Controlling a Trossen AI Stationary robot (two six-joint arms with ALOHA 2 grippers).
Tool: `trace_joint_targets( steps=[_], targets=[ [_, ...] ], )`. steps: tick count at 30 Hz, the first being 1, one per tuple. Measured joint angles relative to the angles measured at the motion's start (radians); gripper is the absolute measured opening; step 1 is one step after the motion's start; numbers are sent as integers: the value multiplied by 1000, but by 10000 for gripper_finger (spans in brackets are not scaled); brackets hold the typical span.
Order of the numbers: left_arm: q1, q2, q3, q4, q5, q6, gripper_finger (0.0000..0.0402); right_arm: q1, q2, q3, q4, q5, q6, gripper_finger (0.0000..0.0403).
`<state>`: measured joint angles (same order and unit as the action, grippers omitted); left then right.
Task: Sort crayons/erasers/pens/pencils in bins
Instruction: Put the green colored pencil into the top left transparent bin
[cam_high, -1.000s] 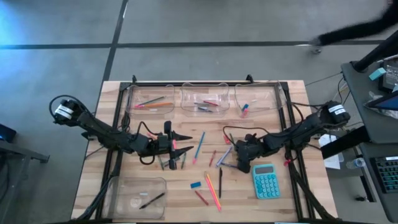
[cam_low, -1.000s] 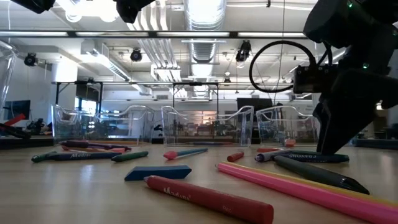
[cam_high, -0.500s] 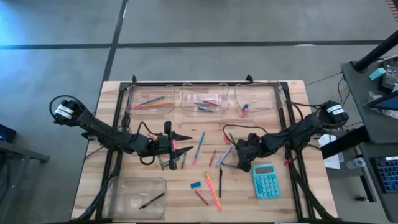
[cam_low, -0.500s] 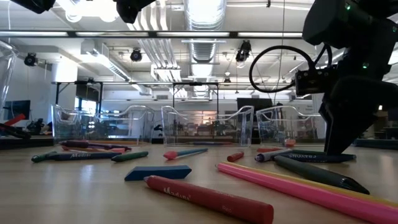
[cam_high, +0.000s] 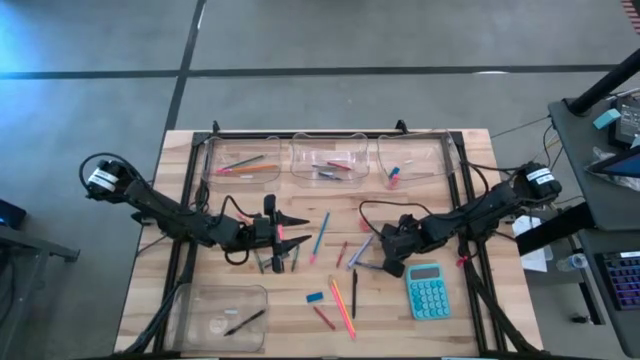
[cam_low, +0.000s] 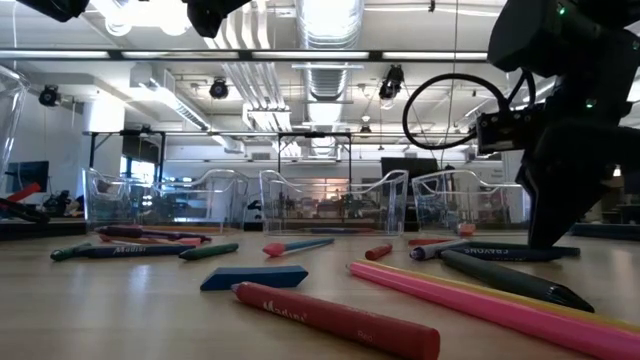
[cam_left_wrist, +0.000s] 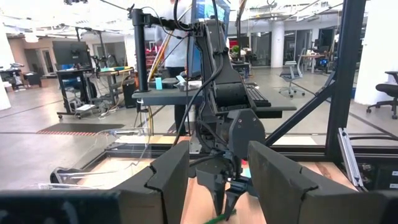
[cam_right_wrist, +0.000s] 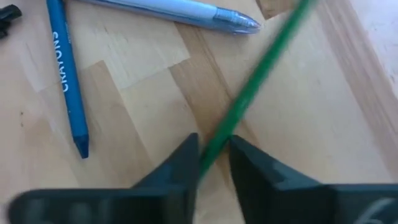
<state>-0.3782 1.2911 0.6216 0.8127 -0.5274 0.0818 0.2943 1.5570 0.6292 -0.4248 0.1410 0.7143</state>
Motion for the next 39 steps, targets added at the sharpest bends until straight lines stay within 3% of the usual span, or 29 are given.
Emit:
trace_joint_targets(
  steps=[4,10,19,30,36,39],
  targets=[
    [0,0,0,0,0,0,151,0,-2,0,-1,0,0,17],
    [0,0,0,0,0,0,151,-1,-62,-4,-29,50,54,15],
    [0,0,0,0,0,0,151,-4,-276,-10,-94,187,87,13],
    [0,1,0,-10,0,0,151,-2,-446,-16,-96,236,55,12],
    [14,1,-1,-68,8,-36,151,-2,-518,-15,17,251,-27,12],
    [46,1,-1,-106,73,-102,152,-2,-552,-15,112,249,-89,12]
  ],
)
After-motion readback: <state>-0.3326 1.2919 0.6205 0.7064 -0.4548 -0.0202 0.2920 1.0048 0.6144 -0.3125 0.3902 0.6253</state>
